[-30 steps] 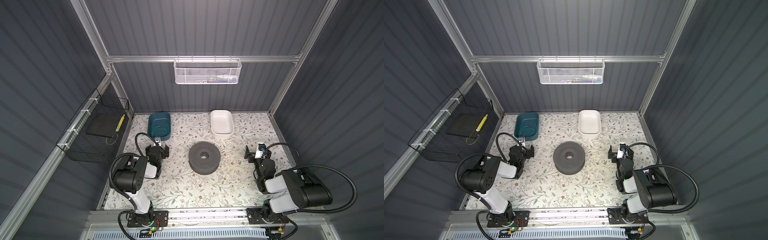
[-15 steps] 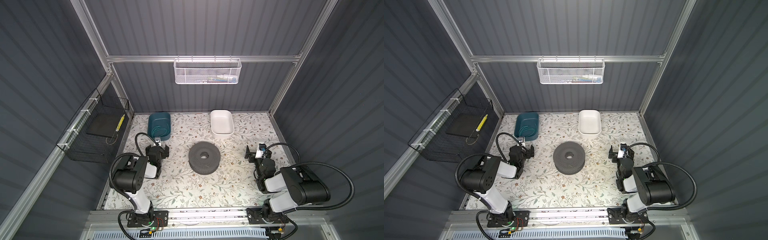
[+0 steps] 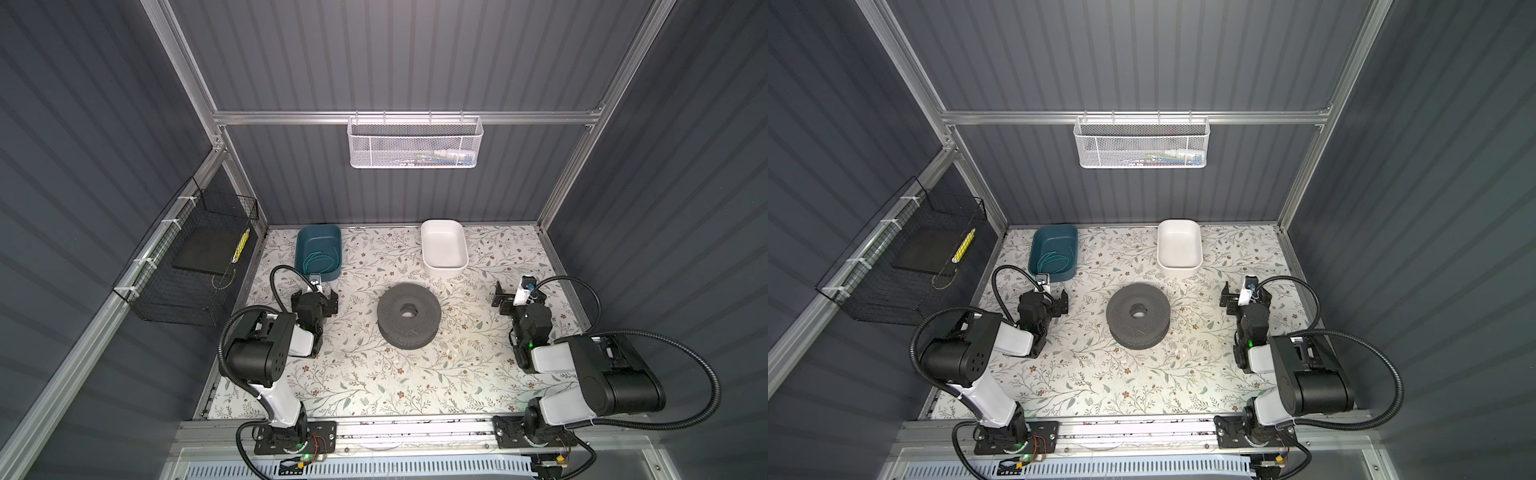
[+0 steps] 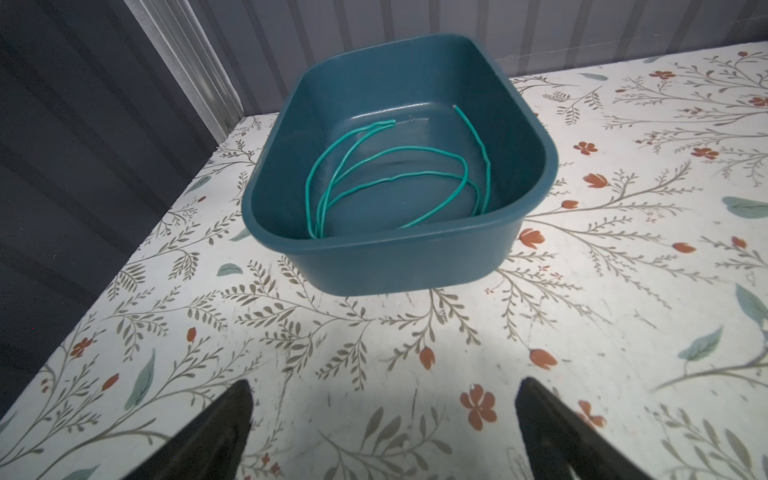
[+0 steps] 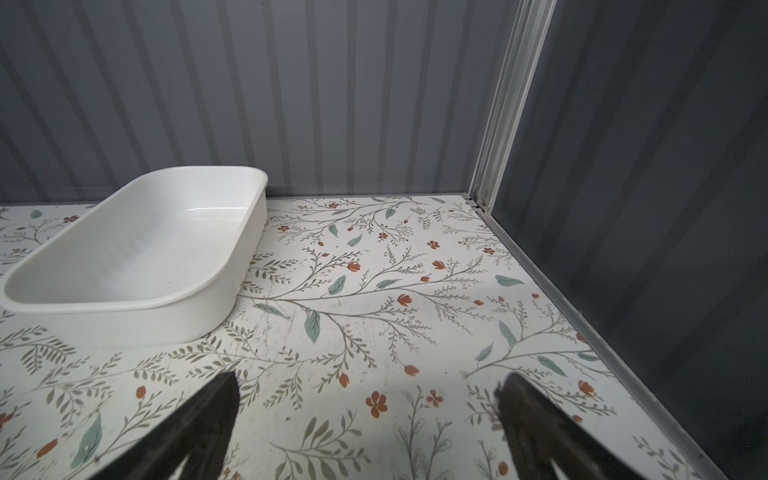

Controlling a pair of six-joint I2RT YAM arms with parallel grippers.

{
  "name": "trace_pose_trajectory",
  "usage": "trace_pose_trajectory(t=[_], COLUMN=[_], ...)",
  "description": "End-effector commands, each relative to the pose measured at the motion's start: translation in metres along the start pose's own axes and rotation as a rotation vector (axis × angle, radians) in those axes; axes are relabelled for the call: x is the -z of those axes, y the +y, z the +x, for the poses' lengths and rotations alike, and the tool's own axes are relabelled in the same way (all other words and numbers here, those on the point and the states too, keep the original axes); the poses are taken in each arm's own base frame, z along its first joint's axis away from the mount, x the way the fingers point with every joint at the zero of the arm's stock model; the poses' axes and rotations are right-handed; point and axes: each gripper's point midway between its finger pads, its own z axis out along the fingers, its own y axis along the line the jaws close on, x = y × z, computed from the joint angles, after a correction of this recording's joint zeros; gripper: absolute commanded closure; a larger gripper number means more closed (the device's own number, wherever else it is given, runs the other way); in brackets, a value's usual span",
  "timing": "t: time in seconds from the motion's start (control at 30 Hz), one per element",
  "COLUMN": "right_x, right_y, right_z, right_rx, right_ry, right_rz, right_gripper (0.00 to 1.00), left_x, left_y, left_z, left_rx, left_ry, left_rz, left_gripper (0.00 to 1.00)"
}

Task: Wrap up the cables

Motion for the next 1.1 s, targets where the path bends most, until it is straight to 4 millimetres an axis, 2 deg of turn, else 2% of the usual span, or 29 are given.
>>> trace_pose_trajectory(t=[0.0, 0.13, 0.3, 1.07], right_x=[-0.004, -0.005, -0.011, -0.010], right_y=[0.000, -0.001, -0.021, -0.022], right_z=[0.014, 0.014, 0.018, 0.017], right_rx=[-0.027, -0.031, -0.099, -0.102], right_ry=[0.082, 0.082, 0.122, 0.115], right_rz=[-0.025, -0.021, 0.060, 0.056], right_gripper=[0.01, 0.01, 0.01, 0.01], left_x=[0.001, 0.001, 0.001, 0.000], left_y=[0.003, 0.002, 0.003, 0.002], left_z=[-0.006, -0.005, -0.006, -0.005], left_rx=[0.021, 0.021, 0.022, 0.020], left_ry=[-0.015, -0.015, -0.015, -0.013], left_rz=[-0.001, 0.000, 0.000, 0.001], left_gripper=[0.01, 0.01, 0.01, 0.00])
